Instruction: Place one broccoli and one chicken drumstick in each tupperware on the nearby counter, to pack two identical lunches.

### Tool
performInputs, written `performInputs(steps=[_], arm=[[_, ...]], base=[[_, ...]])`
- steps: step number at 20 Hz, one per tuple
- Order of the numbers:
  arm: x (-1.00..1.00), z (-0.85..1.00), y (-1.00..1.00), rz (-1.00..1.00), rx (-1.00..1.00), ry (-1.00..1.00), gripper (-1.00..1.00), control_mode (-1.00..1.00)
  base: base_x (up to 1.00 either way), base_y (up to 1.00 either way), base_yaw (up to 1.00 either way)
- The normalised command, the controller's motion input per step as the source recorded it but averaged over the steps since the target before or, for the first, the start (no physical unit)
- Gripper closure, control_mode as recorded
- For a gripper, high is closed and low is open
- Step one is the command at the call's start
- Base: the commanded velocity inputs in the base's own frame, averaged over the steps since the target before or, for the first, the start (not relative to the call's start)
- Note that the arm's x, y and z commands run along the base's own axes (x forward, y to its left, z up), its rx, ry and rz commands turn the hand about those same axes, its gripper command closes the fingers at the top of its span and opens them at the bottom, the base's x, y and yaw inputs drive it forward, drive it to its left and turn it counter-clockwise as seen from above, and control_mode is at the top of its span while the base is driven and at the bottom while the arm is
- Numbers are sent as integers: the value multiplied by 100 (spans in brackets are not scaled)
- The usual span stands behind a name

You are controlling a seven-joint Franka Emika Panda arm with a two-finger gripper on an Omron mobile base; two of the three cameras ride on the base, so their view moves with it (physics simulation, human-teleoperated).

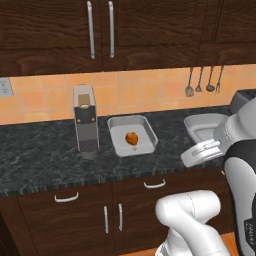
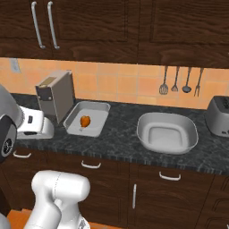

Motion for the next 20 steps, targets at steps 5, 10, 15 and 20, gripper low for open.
performInputs(steps=[5, 10, 15, 20], arm=[[0, 0, 0, 0, 0, 0, -100, 100], [0, 0, 0, 0, 0, 0, -100, 100], [0, 0, 0, 0, 0, 0, -100, 100], [0, 0, 0, 0, 0, 0, -100, 100]], base=[[-64, 0, 0], [-29, -51, 0], [-36, -100, 0], [-45, -100, 2]])
